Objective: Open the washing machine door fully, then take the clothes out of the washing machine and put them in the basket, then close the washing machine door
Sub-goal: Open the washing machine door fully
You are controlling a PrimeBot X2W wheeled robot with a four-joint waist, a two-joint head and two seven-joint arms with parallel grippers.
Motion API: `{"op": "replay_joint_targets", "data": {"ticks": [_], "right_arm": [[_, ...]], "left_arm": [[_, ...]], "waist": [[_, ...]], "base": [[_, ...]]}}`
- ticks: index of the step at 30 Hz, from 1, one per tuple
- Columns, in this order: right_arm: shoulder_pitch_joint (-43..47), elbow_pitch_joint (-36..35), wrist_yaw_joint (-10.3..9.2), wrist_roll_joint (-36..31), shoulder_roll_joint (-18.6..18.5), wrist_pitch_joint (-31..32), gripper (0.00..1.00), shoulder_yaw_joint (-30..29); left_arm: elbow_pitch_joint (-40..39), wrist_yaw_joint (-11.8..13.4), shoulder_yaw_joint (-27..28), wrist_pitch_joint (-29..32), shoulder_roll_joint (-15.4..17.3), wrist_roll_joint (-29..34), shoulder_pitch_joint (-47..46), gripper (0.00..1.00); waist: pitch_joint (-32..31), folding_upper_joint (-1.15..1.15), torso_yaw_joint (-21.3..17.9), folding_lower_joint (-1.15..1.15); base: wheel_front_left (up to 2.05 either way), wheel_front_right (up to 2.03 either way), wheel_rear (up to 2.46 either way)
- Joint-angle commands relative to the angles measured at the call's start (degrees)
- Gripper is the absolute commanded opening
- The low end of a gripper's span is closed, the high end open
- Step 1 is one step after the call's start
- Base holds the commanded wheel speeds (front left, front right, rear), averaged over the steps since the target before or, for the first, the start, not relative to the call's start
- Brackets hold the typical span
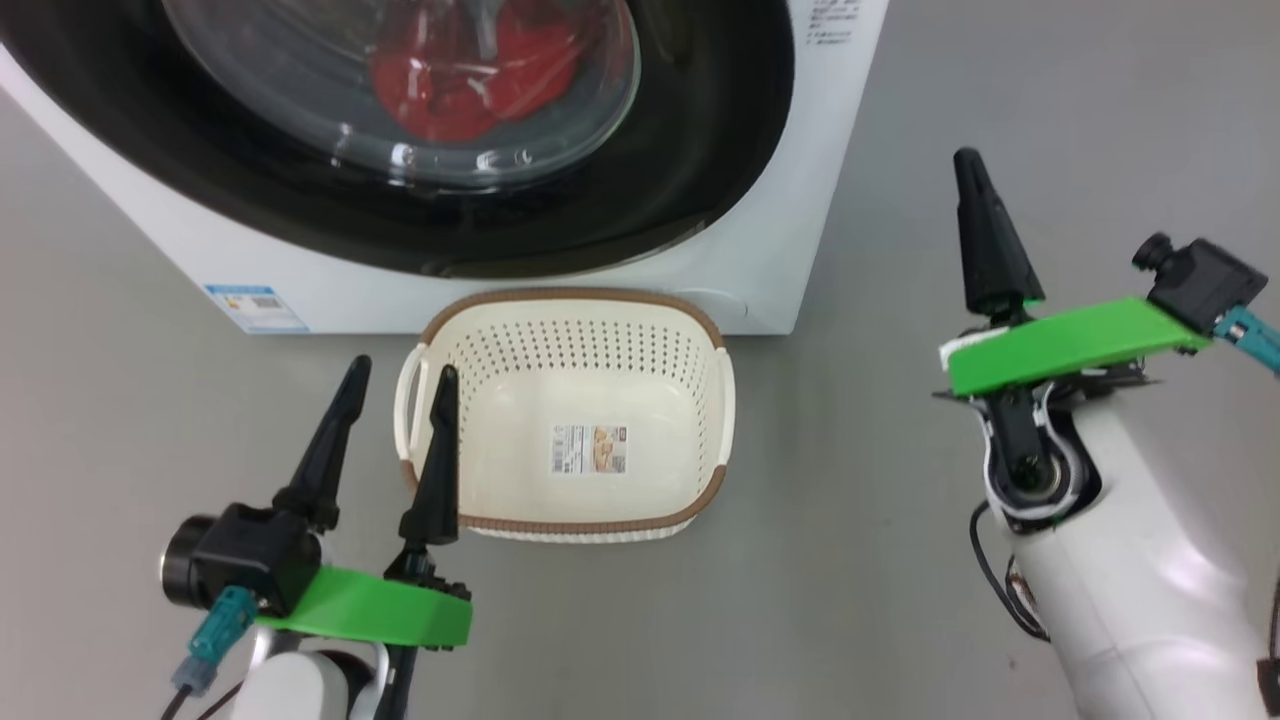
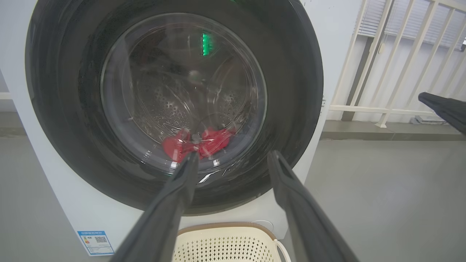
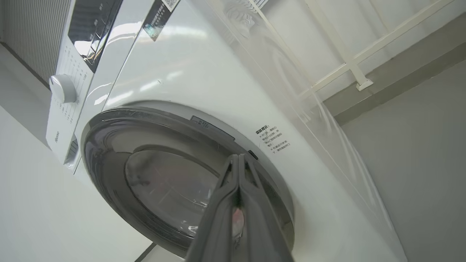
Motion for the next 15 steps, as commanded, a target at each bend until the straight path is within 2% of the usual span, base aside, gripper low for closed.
{"op": "replay_joint_targets", "data": {"ticks": [1,7,10,15], "right_arm": [[-3.0,-0.3,0.02,3.8,0.4,-0.2,0.0,1.0],[-8.7,2.0,0.02,15.7,0.4,3.9,0.0,0.2],[-12.9,3.1,0.02,20.6,0.4,8.2,0.0,-0.7],[-17.5,4.1,0.02,23.8,-0.6,12.0,0.0,-1.8]], "left_arm": [[-2.0,-0.5,1.2,-0.7,1.0,-0.9,-2.0,1.0],[-2.8,-0.4,0.7,-0.7,1.0,-1.7,-2.8,1.0],[-3.3,-0.4,0.6,-0.7,1.0,-2.2,-3.4,1.0],[-4.4,-0.3,0.4,-0.7,1.0,-2.8,-4.4,1.0]], "waist": [[2.5,0.0,1.6,0.0],[5.1,0.0,2.4,0.0],[7.2,0.0,2.7,0.0],[9.6,0.0,3.1,0.0]], "base": [[0.0,0.0,0.0],[0.0,0.0,0.0],[0.0,0.0,0.0],[0.0,0.0,0.0]]}}
